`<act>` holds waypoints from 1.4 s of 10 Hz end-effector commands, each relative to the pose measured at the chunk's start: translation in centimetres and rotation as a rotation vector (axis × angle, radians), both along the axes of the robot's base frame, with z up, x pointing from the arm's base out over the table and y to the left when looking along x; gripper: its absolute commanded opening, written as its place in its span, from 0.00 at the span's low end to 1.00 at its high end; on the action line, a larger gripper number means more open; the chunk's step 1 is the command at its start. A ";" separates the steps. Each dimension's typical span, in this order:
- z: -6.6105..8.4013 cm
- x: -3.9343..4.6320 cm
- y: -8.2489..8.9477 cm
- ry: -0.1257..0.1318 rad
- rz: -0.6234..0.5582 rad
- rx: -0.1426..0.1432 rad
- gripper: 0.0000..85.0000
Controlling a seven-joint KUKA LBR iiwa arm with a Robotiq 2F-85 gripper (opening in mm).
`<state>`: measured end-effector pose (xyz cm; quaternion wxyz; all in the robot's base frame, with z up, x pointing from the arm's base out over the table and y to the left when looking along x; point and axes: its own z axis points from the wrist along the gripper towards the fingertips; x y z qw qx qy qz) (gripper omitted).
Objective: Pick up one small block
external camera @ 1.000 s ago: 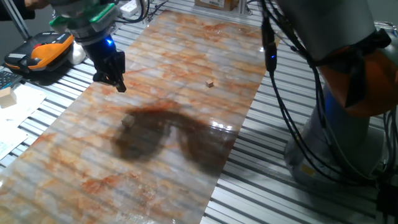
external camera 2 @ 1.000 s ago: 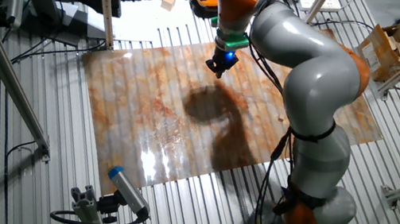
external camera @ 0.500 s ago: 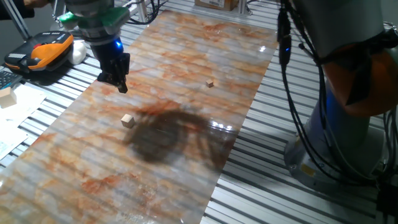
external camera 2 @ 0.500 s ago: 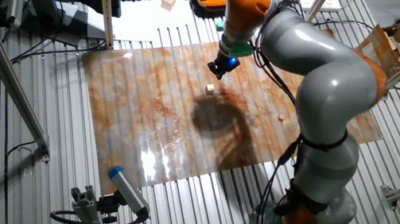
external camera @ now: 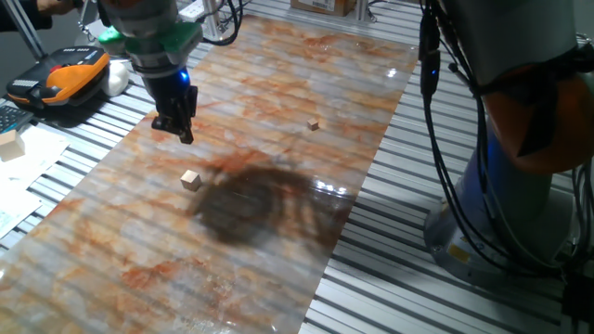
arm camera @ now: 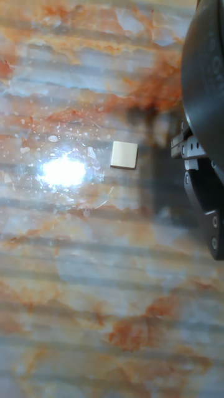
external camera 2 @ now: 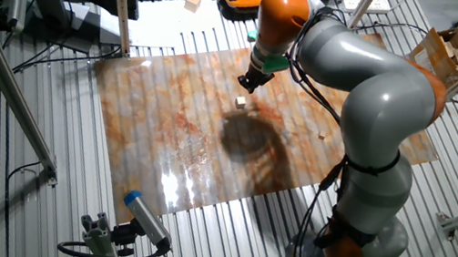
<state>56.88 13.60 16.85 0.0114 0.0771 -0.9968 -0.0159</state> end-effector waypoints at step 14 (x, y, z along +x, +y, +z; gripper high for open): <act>-3.2 1.93 0.1 -0.007 -0.091 0.004 0.00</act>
